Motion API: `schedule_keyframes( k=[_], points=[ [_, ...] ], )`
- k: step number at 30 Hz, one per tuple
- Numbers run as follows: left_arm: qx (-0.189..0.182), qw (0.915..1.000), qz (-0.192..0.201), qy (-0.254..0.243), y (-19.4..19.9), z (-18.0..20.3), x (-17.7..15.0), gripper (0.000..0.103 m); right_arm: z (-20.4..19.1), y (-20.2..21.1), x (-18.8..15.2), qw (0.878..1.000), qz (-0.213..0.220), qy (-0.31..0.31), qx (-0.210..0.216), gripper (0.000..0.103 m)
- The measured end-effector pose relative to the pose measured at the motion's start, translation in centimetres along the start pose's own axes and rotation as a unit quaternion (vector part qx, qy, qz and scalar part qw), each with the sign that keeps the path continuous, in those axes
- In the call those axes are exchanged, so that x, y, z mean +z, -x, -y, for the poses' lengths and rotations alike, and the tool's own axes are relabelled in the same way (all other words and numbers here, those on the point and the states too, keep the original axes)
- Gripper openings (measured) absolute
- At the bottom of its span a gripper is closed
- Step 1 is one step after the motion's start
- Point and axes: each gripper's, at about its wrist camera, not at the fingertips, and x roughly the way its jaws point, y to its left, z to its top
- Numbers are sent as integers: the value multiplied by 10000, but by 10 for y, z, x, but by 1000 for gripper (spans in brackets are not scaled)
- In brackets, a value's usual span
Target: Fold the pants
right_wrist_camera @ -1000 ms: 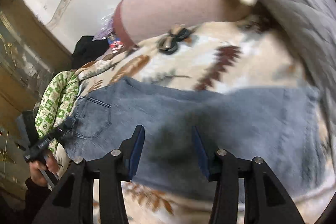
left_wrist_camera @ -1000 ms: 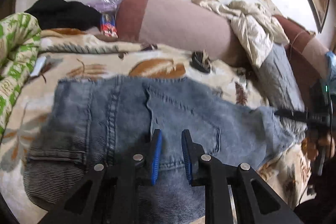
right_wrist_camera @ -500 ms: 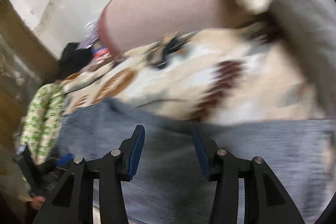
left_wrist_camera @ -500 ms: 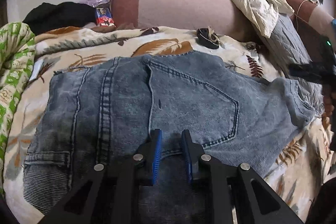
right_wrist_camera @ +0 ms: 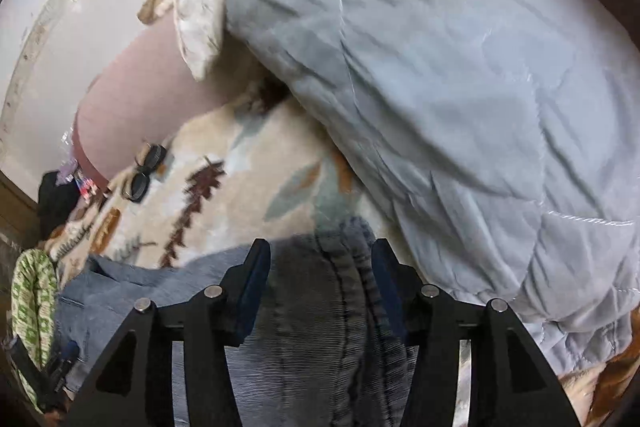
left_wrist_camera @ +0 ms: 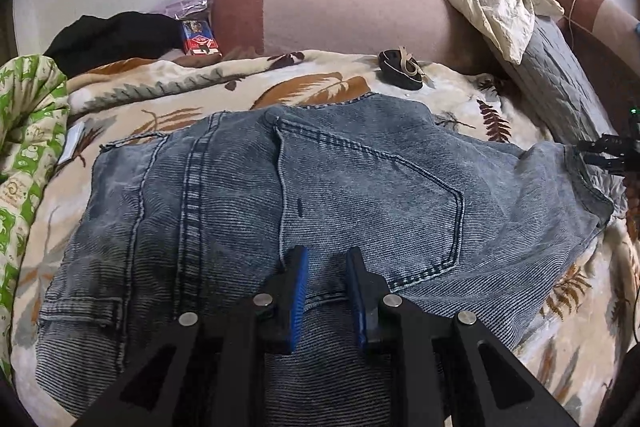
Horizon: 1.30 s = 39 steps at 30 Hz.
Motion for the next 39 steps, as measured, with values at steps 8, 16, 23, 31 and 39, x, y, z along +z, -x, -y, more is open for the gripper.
schedule_keyframes(
  k=[8, 16, 23, 31, 39],
  points=[
    [8, 10000, 5, -18, 0, 0, 0, 22, -16, -32, -7, 9991, -71, 376, -179, 32],
    [-79, 10000, 24, 15, 3, 0, 1, 22, -9, -16, -7, 9953, 41, 423, -875, 8],
    [-77, 10000, 6, 30, 2, -1, 0, 22, 2, 2, -21, 9973, -229, 132, -680, 23],
    [-32, 10000, 26, 85, 2, 0, 1, 22, 11, 46, -71, 9971, -491, 317, -495, 54],
    [79, 9999, 32, 108, 7, 3, -2, 22, 18, 38, -86, 9968, -551, 497, -297, 23]
  ],
)
